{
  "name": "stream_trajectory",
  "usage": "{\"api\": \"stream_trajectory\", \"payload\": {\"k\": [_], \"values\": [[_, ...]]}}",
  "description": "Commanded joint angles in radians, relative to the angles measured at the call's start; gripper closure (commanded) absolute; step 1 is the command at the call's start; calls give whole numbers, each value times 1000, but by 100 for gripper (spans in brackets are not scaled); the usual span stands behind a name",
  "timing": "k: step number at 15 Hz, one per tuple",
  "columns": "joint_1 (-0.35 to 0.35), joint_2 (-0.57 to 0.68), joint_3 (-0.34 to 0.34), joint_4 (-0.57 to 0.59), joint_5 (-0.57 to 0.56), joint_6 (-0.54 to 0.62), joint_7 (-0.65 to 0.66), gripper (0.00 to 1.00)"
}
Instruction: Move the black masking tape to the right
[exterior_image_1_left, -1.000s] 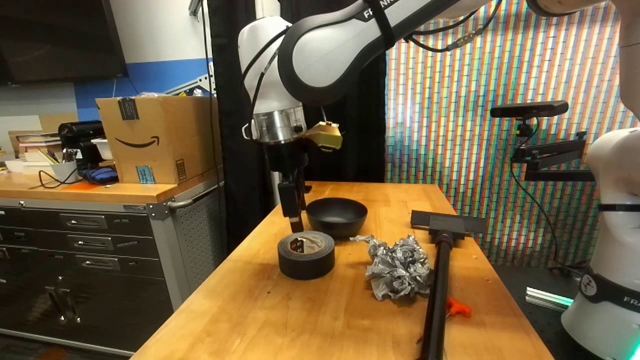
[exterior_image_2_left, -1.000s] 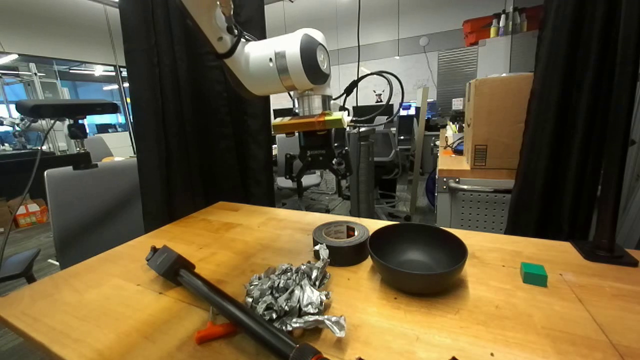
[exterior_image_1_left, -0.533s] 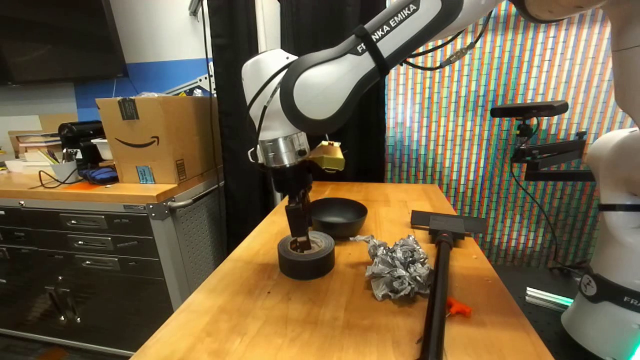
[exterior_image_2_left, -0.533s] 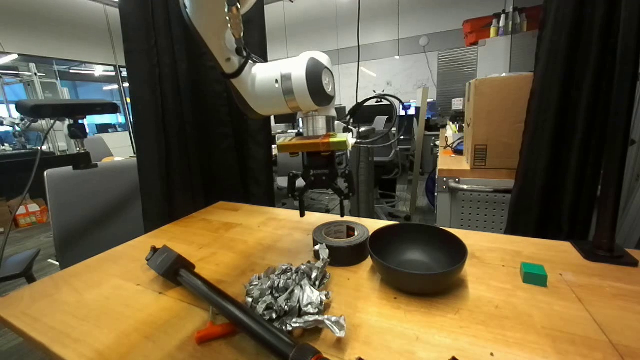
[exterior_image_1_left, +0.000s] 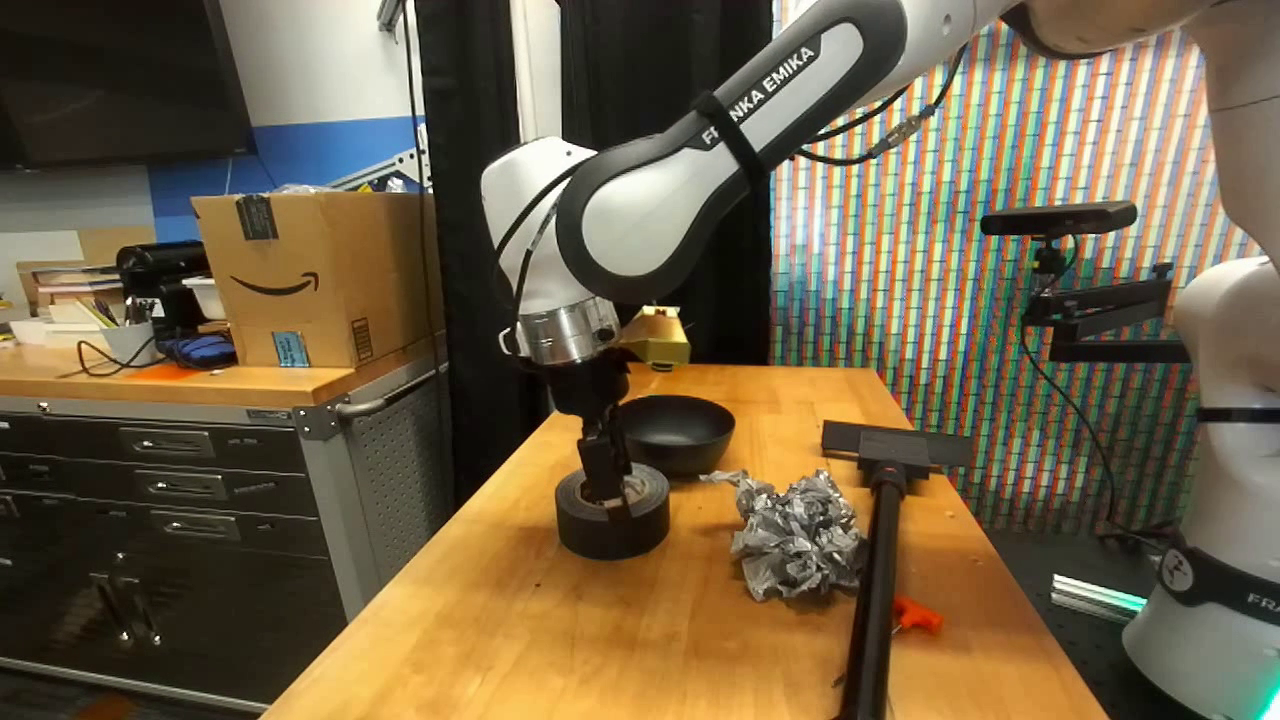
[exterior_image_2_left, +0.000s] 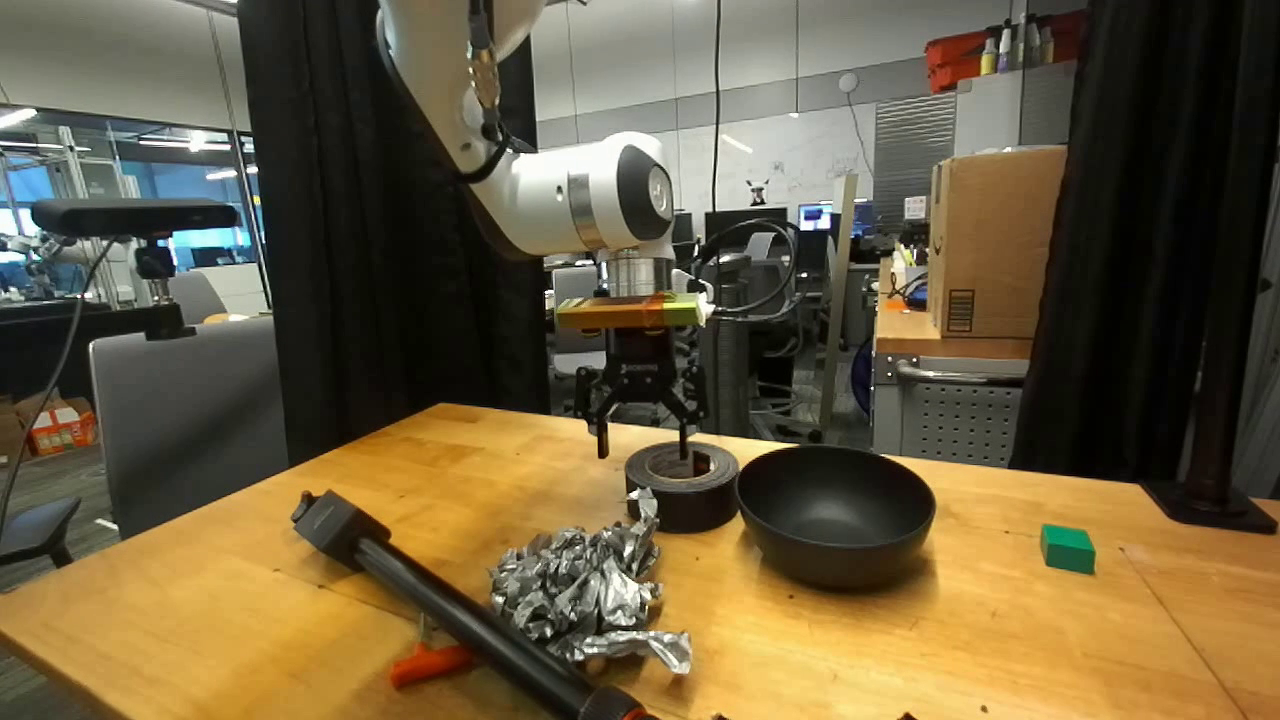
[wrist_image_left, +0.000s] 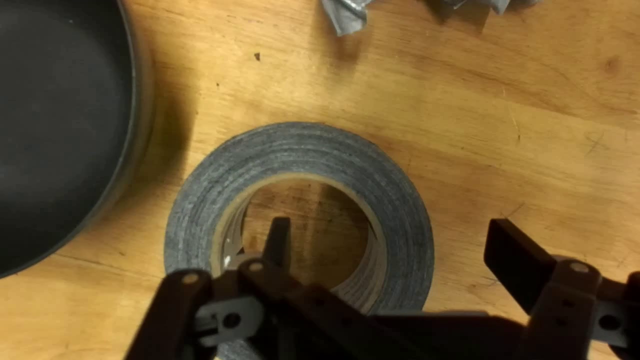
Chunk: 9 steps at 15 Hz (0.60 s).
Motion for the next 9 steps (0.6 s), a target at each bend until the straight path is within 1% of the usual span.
{"api": "stream_trajectory", "payload": {"k": [1, 9], "values": [[3, 16, -8, 21, 2, 2, -23, 0], [2, 40, -13, 26, 1, -6, -27, 0]]}}
